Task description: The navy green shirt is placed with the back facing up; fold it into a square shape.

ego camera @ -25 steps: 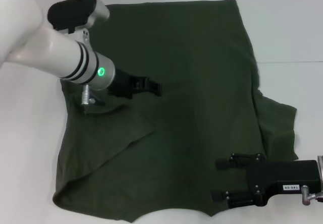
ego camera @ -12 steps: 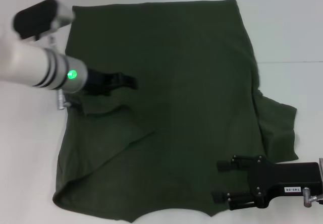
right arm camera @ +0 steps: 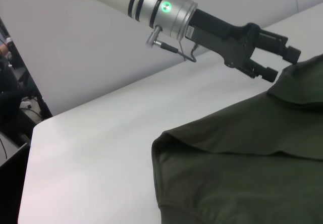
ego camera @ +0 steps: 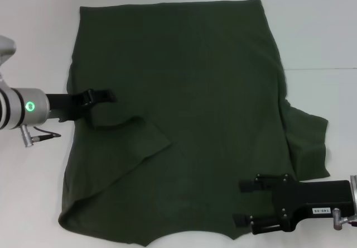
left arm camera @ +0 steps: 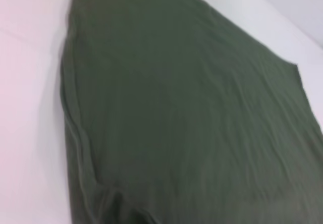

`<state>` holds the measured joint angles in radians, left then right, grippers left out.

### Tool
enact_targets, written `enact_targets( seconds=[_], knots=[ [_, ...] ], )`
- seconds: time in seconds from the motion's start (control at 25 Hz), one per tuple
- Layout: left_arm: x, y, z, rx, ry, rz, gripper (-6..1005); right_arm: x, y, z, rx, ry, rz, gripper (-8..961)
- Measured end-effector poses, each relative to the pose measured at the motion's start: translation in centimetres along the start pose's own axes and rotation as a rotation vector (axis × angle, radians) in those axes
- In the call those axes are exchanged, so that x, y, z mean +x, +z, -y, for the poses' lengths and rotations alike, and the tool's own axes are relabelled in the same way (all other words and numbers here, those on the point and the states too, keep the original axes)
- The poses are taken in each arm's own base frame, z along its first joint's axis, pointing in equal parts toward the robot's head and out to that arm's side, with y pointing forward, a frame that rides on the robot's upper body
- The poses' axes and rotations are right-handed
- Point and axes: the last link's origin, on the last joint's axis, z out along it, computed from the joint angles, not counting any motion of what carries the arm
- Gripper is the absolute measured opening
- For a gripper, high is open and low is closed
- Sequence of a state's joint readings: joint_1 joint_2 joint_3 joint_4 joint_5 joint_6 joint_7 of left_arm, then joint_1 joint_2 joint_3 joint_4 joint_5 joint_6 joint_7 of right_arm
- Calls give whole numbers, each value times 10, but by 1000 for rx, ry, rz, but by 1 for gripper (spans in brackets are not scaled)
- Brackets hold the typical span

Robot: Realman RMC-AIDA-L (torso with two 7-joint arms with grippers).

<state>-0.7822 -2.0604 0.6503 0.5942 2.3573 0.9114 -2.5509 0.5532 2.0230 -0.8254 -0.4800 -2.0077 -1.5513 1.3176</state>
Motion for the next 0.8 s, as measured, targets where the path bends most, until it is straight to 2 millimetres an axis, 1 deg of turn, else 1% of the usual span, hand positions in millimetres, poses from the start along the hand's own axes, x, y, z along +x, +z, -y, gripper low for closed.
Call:
enact_targets(
  seconds=[0.24, 0.28, 0.52, 0.68, 0.72, 0.8],
  knots=[
    [-2, -3, 10, 5, -6, -32, 880, -1, 1, 0, -2, -3, -4, 908],
    [-7, 0, 12, 11, -10, -21, 880, -1, 1, 0, -2, -3, -4, 908],
    [-19, 12, 11, 25, 1, -5, 880, -1, 1, 0, -2, -3, -3, 908],
    [-24, 21, -3, -19, -21, 3, 880, -1, 0, 0, -1, -1, -3, 908],
    [-24, 21, -3, -19, -21, 3, 880, 0, -1, 1, 1, 0, -2, 908],
    [-17, 27, -32, -135, -46, -19, 880, 0, -2, 1, 3, 2, 0, 907]
  ],
)
